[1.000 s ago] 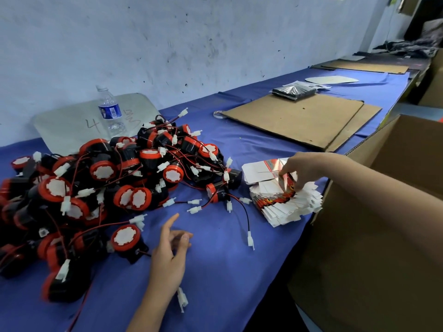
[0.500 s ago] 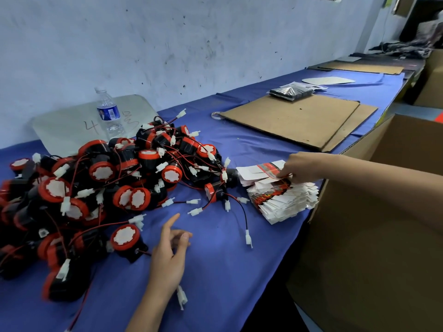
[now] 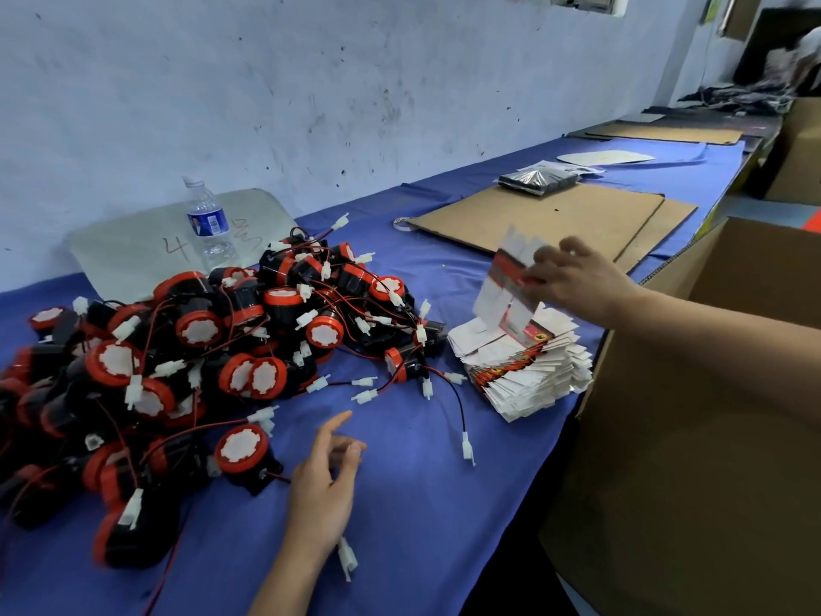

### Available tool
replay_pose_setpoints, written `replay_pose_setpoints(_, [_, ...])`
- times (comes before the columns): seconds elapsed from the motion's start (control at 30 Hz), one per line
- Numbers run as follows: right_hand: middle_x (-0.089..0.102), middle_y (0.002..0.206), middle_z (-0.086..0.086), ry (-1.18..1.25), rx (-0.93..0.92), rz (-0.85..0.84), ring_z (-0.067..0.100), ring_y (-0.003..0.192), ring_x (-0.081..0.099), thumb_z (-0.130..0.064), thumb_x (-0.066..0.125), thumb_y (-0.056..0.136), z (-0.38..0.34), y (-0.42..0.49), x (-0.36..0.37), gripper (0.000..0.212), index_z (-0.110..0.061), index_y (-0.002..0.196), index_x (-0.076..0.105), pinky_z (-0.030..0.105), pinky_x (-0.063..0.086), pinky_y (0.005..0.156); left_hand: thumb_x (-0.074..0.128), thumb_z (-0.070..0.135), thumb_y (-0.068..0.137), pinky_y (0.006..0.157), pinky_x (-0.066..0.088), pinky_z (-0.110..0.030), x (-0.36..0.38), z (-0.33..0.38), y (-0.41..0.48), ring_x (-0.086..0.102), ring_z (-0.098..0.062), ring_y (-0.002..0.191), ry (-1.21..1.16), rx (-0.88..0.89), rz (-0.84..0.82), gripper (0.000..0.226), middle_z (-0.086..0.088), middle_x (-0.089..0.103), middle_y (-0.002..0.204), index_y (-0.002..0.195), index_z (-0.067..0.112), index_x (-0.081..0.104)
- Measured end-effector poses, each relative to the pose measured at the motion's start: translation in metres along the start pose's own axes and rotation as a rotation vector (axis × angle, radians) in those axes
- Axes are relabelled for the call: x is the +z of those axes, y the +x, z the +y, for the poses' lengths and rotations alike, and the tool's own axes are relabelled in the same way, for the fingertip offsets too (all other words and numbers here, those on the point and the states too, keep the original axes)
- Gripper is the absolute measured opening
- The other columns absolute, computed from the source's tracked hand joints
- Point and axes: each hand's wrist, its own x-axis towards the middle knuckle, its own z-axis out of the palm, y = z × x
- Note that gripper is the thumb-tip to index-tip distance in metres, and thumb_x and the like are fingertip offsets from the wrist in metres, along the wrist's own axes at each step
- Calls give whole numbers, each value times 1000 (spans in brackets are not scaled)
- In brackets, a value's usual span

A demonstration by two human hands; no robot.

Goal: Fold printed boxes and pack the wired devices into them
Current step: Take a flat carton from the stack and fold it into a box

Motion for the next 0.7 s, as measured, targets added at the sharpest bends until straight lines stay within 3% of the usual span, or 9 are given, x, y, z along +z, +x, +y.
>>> replay_pose_setpoints(0.1, [67,122,4,146,185,380,31,119,55,-2,66,84,16,-2,-25,38,-20,117,69,41,16,98,54,20,97,87,52,-36,1,0,0,65,-10,92,-5,15,4,38,15,68,91,110,55,49])
replay_pose_setpoints(0.2, [74,94,4,567,376,688,29,87,66,1,63,86,1,1,-58,24,-12,103,74,42,31,93,55,35,93,86,50,-28,1,7,-2,61,-1,97,-80,21,47,38,18,65,102,120,58,41])
replay_pose_setpoints(0.27, [67,79,-3,1138,362,635,20,73,62,3,57,87,-35,5,-82,26,-9,108,67,32,47,79,58,48,86,83,45,-18,-1,15,-4,56,7,105,-176,17,88,57,22,59,119,133,57,28])
replay_pose_setpoints(0.33, [62,81,-14,1582,278,457,1,71,60,7,55,87,-87,6,-101,31,-12,110,63,14,43,69,60,58,86,88,43,-12,-2,21,-7,51,10,115,-285,57,137,73,24,52,132,146,48,18])
replay_pose_setpoints(0.4, [67,91,-11,1822,269,310,6,82,63,6,56,88,-142,8,-111,30,-17,106,62,21,48,77,55,54,91,91,44,-11,-2,26,-10,50,13,116,-363,82,184,71,23,51,133,149,35,20])
replay_pose_setpoints(0.47, [67,90,-2,1925,441,208,27,89,61,-11,62,89,-188,14,-113,10,-19,95,59,42,48,86,53,37,91,88,46,-11,-1,28,-10,53,11,114,-429,71,229,65,17,52,133,147,31,22])
replay_pose_setpoints(0.5, [66,88,-2,1904,557,146,28,91,59,-29,68,86,-202,17,-114,15,-22,91,55,47,45,90,56,31,91,88,45,-10,-1,29,-10,55,7,114,-443,62,233,68,12,52,135,148,29,20])
replay_pose_setpoints(0.6, [58,98,-10,1831,774,44,19,111,50,-73,64,60,-223,26,-123,55,-30,87,42,52,33,102,65,33,84,96,42,-13,0,27,-11,53,-1,121,-426,58,210,88,2,48,142,152,28,9])
replay_pose_setpoints(0.7, [49,111,-8,1889,875,87,18,124,37,-76,62,51,-230,35,-129,71,-28,98,40,53,29,107,67,51,67,98,40,-17,4,27,-13,49,-8,127,-414,65,212,93,2,44,143,142,47,10])
